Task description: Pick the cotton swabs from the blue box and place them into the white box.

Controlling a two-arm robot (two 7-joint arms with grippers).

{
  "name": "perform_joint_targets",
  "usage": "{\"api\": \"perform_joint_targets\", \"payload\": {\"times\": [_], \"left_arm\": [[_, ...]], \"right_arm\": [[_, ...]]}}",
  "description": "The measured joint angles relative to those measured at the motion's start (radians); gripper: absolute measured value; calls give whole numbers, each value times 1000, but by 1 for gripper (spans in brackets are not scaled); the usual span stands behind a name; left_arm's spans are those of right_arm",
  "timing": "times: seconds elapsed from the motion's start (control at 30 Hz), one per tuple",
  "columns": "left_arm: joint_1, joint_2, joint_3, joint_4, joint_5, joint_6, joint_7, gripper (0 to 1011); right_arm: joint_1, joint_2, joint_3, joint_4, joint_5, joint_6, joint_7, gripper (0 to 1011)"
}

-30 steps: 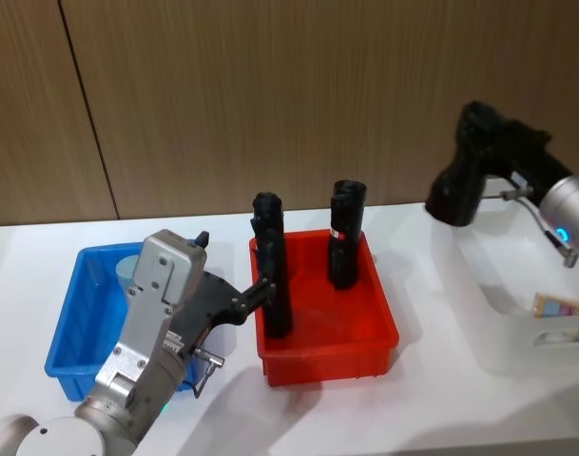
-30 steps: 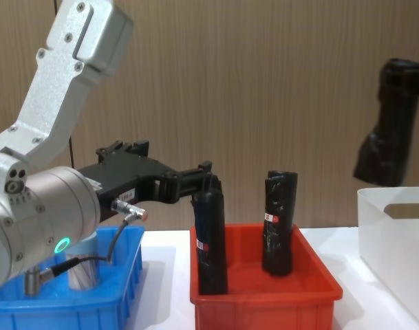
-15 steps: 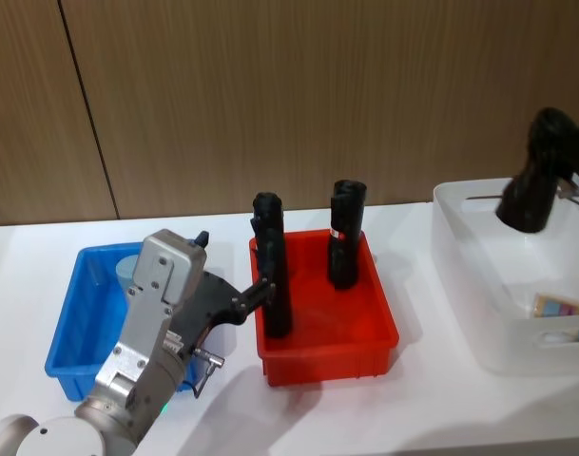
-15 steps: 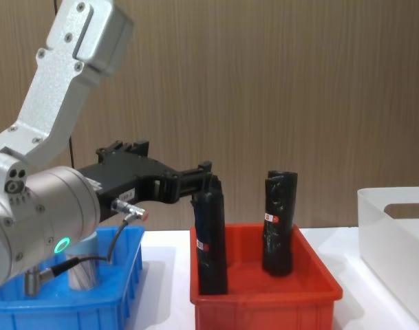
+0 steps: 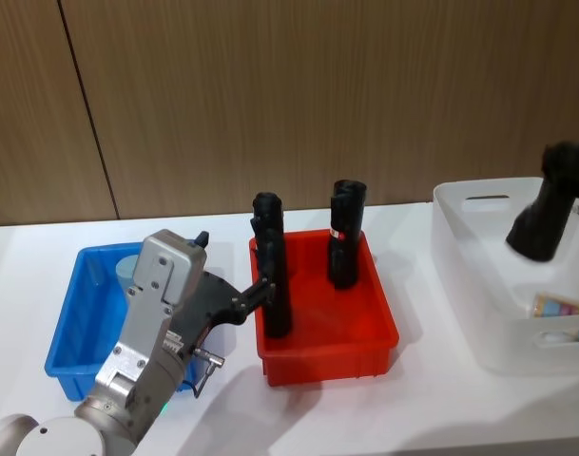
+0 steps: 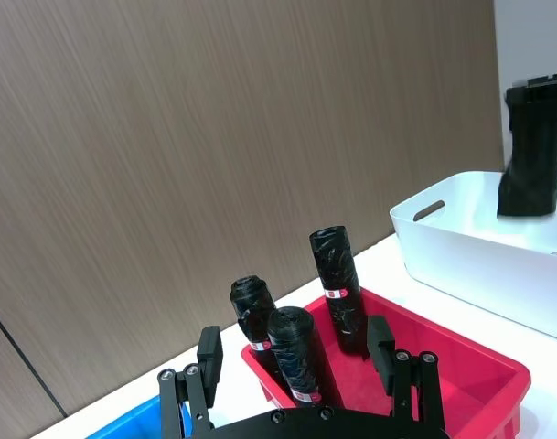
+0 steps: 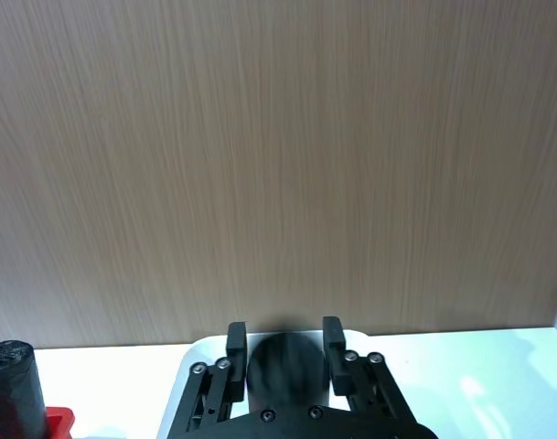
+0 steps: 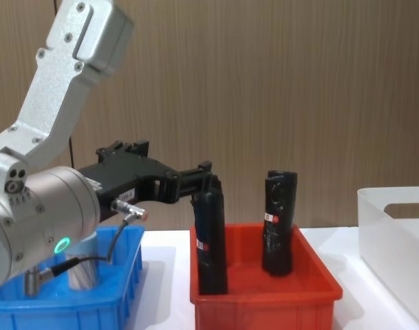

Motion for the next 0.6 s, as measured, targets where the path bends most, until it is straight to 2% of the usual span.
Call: {"api": "perform_joint_targets", "payload": {"times": [0.3, 0.33, 0.47, 0.6], "left_arm": [[0, 0, 0, 0, 0, 0, 0, 1000], [0, 0, 0, 0, 0, 0, 0, 1000], [0, 0, 0, 0, 0, 0, 0, 1000], [0, 0, 0, 0, 0, 0, 0, 1000]], "right_arm": [[23, -2, 3, 67, 22, -41, 36, 747], [23, -2, 3, 69, 22, -44, 38, 747], [28, -3, 4, 85, 26, -58, 48, 896], [30, -3, 5, 94, 29, -68, 55, 988]]}}
